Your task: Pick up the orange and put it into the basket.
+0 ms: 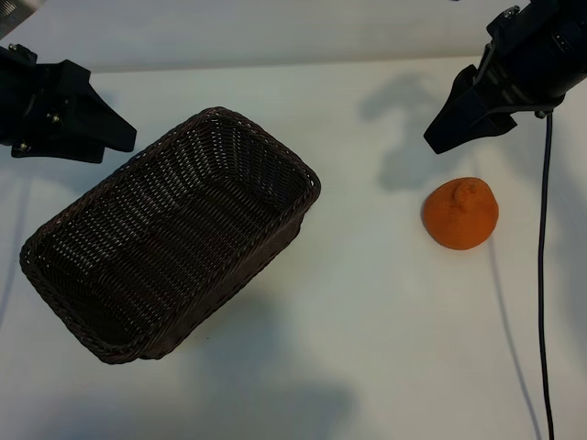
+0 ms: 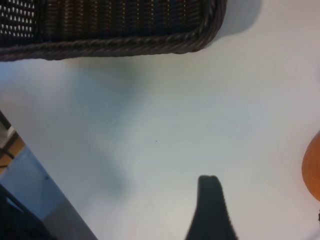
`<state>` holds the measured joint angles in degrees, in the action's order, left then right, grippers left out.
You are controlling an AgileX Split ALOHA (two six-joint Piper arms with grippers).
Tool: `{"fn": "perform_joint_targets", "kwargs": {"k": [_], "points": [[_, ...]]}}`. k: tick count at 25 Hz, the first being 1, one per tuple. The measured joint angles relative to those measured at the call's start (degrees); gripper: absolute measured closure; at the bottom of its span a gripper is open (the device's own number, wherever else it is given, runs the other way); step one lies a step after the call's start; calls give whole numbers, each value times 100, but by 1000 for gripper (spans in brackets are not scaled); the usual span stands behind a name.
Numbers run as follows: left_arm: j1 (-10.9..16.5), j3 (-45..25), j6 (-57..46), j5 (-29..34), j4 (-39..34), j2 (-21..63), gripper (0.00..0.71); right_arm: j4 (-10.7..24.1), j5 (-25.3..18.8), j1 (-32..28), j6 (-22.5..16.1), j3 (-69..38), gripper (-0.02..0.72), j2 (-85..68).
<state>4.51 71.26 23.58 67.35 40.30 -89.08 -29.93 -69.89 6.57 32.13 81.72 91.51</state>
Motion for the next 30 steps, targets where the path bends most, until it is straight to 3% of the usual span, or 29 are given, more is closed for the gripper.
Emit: {"fn": "perform_joint_targets", "kwargs": {"k": [30], "points": [[0,0,9,-85,0,0,186,0,0,0,-6,0,242,0]]}}
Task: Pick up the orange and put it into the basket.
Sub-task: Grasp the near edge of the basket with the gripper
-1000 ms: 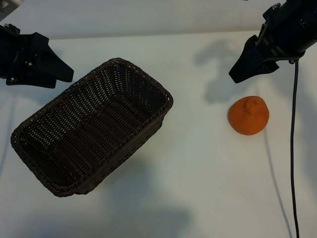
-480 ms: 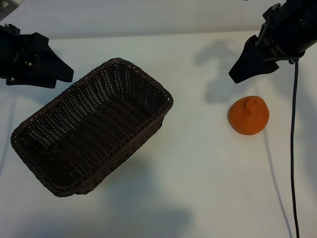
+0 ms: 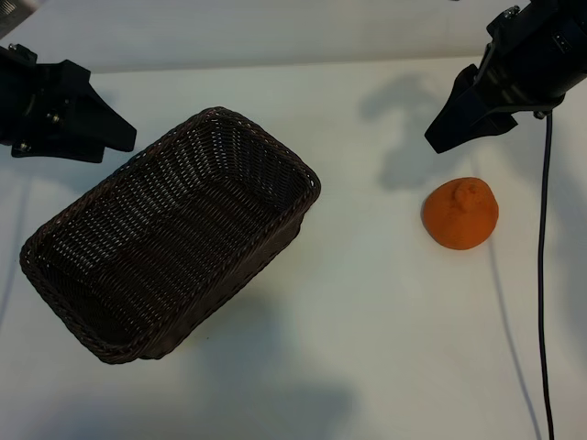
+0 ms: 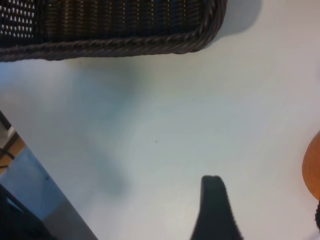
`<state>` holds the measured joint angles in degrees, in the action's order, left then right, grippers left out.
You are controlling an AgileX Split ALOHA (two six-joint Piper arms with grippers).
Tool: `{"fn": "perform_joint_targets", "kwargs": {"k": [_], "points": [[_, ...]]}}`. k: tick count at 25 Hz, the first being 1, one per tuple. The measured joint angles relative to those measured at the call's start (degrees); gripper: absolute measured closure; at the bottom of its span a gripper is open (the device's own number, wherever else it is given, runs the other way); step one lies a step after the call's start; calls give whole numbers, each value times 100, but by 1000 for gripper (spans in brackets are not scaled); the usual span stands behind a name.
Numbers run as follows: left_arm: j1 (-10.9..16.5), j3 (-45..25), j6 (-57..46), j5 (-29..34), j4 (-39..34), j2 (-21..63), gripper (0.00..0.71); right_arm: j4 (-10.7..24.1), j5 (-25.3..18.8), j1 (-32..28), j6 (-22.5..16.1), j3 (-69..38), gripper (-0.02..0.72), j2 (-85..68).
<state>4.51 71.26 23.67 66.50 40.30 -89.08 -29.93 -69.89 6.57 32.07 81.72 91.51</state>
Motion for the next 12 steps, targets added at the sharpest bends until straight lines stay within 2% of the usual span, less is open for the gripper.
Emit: {"fn": "perform_joint_targets", "kwargs": {"k": [3,12], "points": [[0,0,0,-109,0,0,186,-4,0,0,0,0,246,0],[0,0,-423,85,-48,143,186,-4,0,0,0,0,256,0]]}}
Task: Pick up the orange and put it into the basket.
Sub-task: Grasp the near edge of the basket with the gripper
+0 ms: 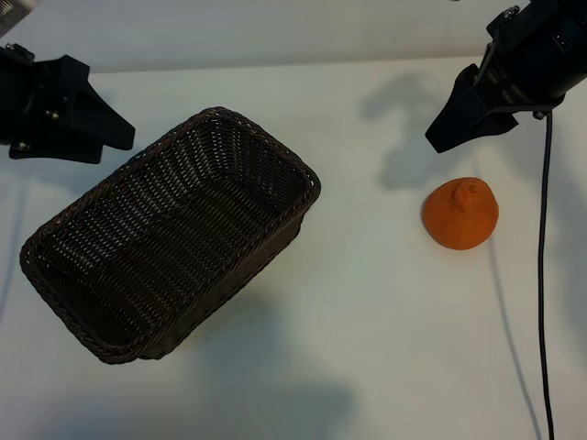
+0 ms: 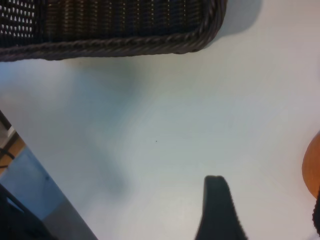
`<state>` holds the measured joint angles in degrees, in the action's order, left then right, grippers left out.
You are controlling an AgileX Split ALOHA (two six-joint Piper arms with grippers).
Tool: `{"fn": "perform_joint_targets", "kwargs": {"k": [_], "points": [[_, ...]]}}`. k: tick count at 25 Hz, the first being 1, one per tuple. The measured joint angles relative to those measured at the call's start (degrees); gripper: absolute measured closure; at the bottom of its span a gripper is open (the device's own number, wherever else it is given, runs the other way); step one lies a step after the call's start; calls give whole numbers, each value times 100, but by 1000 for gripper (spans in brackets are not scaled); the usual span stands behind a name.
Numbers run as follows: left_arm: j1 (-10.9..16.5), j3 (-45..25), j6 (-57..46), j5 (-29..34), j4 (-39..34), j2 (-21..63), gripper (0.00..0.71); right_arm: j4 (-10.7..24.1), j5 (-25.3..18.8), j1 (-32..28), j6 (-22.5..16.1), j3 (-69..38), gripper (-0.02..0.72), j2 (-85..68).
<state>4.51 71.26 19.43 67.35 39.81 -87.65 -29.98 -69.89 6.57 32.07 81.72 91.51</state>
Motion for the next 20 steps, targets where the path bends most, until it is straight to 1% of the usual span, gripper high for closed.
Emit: {"fn": "perform_joint_targets", "kwargs": {"k": [3,5,12,14,16,20], "points": [[0,29,-262,0,-135,274,186,0,0,0,0,0,258,0],[0,48,-573,0,-406,448,186,0,0,0,0,0,257,0],[0,48,-2419,0,-2394,980,186,0,0,0,0,0,257,0],[0,48,-2855,0,-2768,1100,186,0,0,0,0,0,257,0],[0,48,-3219,0,-2959,1157,186,0,0,0,0,0,257,0],[0,48,-3511,0,-2987,1164,186,0,0,0,0,0,257,0]]}}
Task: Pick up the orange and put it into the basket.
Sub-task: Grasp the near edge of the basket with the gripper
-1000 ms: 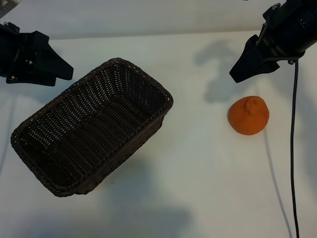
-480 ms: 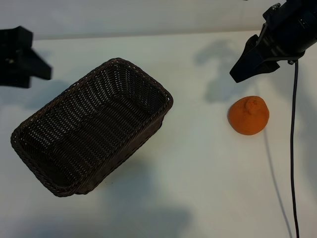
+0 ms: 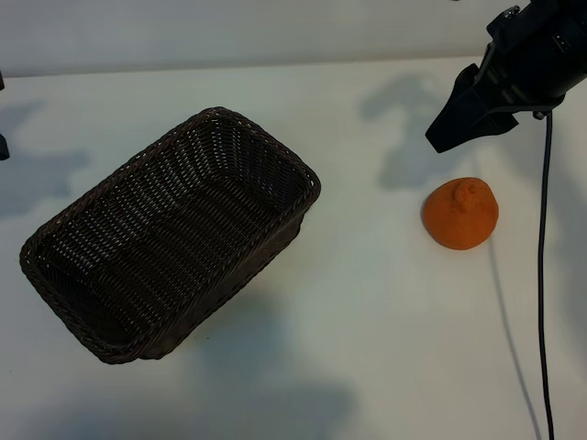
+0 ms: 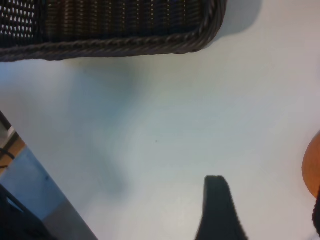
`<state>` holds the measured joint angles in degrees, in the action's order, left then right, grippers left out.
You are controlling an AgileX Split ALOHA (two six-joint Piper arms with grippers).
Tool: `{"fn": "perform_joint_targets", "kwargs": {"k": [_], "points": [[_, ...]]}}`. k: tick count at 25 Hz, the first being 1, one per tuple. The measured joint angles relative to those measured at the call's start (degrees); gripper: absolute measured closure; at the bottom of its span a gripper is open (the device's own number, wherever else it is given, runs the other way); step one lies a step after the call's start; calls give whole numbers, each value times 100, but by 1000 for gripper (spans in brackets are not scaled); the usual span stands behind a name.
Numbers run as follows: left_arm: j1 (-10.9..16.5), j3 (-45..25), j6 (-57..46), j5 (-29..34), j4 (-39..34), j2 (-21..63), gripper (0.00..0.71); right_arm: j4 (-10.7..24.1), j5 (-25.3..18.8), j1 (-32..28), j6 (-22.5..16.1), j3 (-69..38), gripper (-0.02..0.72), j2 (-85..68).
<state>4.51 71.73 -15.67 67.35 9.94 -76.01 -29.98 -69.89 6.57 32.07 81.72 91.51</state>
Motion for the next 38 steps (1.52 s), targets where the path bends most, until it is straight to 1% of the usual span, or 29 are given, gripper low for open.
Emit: {"fn": "perform_joint_targets", "kwargs": {"k": [11,13,18,22,30,38], "points": [[0,-36,-168,0,-36,0,186,0,0,0,0,0,257,0],[0,-197,-205,0,-101,0,185,0,0,0,0,0,257,0],[0,-957,-251,-28,-257,0,185,0,0,0,0,0,257,0],[0,-1325,-251,-248,-249,0,185,0,0,0,0,0,257,0],[0,-1359,-257,-352,-223,-6,185,6,0,0,0,0,258,0],[0,-1366,-513,-352,-270,-6,185,37,0,0,0,0,258,0]]}}
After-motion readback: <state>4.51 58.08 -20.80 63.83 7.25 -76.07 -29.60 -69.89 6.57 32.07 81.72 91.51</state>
